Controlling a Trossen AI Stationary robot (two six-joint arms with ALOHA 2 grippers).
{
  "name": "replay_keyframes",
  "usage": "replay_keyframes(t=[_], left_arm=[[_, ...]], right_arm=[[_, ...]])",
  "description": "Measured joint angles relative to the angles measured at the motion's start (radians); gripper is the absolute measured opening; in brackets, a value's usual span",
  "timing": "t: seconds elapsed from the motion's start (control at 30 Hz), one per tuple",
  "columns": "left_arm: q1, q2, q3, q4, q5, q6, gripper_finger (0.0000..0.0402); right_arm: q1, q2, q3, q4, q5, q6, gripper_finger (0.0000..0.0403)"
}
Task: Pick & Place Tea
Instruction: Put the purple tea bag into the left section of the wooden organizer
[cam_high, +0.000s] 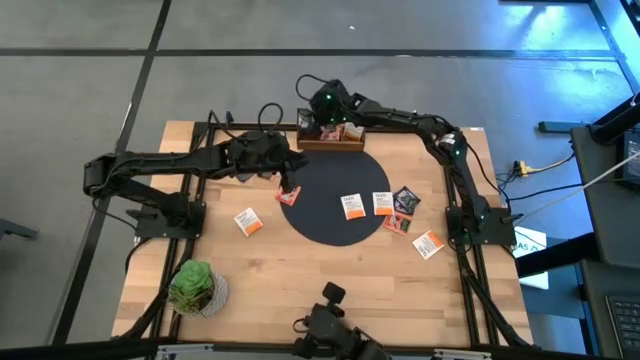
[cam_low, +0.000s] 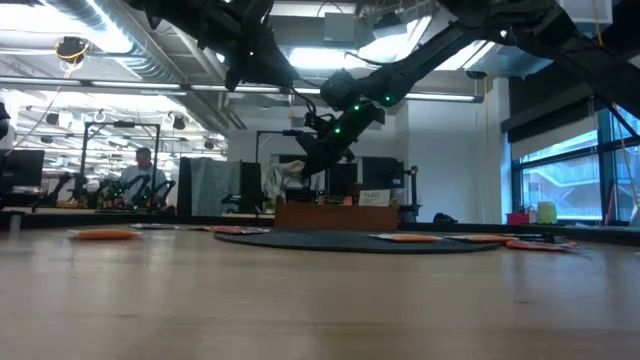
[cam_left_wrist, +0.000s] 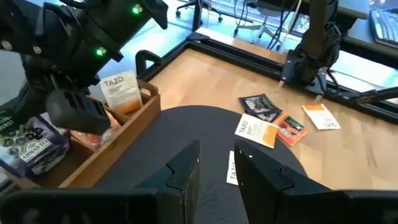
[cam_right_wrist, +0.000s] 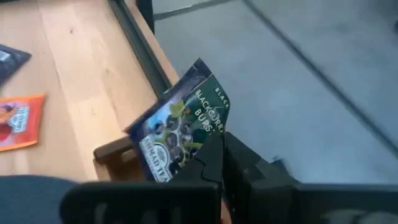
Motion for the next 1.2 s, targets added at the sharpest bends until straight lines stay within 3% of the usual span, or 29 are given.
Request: replay_keyframes(t=[0.3,0.7,1.2], left_arm=[[0.0,0.0,0.0,-0.005,-0.01,0.011,0.0095],[0.0,0.0,0.0,-0.004,-0.01,0.01,0.0095],[0.0,0.0,0.0,-0.004,-0.01,0.01,0.0095]], right_arm=[[0.024,0.002,0.0,0.018,0.057,-0.114,0.0006],[0.019,0.002,0.0,-0.01,0.127,-0.148,0.0006],[0.024,0.003,0.0,-0.01,0.14,-0.074,0.0006]])
